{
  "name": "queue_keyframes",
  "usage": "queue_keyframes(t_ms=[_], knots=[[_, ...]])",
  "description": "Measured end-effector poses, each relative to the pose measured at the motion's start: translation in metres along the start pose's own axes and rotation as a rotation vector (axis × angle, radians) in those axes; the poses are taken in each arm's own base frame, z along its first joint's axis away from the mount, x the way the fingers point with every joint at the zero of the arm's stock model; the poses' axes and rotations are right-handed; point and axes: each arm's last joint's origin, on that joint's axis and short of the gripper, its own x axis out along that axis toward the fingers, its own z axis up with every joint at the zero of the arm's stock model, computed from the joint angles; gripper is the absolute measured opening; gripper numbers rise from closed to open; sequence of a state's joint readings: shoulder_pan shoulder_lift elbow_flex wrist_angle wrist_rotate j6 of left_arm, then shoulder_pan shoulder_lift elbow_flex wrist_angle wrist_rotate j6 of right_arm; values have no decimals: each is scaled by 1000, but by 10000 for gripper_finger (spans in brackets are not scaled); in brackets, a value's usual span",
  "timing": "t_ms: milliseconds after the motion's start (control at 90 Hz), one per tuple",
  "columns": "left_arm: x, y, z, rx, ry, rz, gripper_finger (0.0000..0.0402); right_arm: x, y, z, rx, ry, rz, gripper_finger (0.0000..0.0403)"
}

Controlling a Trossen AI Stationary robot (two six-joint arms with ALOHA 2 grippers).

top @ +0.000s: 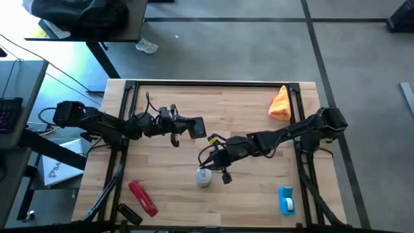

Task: Apply microfiber cloth
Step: Spray the front and back of the cellphone using a spray bottle

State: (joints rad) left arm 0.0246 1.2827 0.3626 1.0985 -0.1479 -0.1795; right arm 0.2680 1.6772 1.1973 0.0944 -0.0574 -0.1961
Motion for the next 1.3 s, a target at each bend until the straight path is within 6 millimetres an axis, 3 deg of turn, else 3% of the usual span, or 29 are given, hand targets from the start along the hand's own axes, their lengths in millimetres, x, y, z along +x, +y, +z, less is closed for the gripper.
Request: queue_keyframes(t_ms=[211,456,1300], knots=[[0,0,0,0,0,0,15,0,-9,7,-27,-53,14,0],[0,0,0,0,0,1,15,4,-24,-2,3,-31,95,0],[-7,-9,11,16,-14,-46,15,3,-21,-8,60,48,124,0]])
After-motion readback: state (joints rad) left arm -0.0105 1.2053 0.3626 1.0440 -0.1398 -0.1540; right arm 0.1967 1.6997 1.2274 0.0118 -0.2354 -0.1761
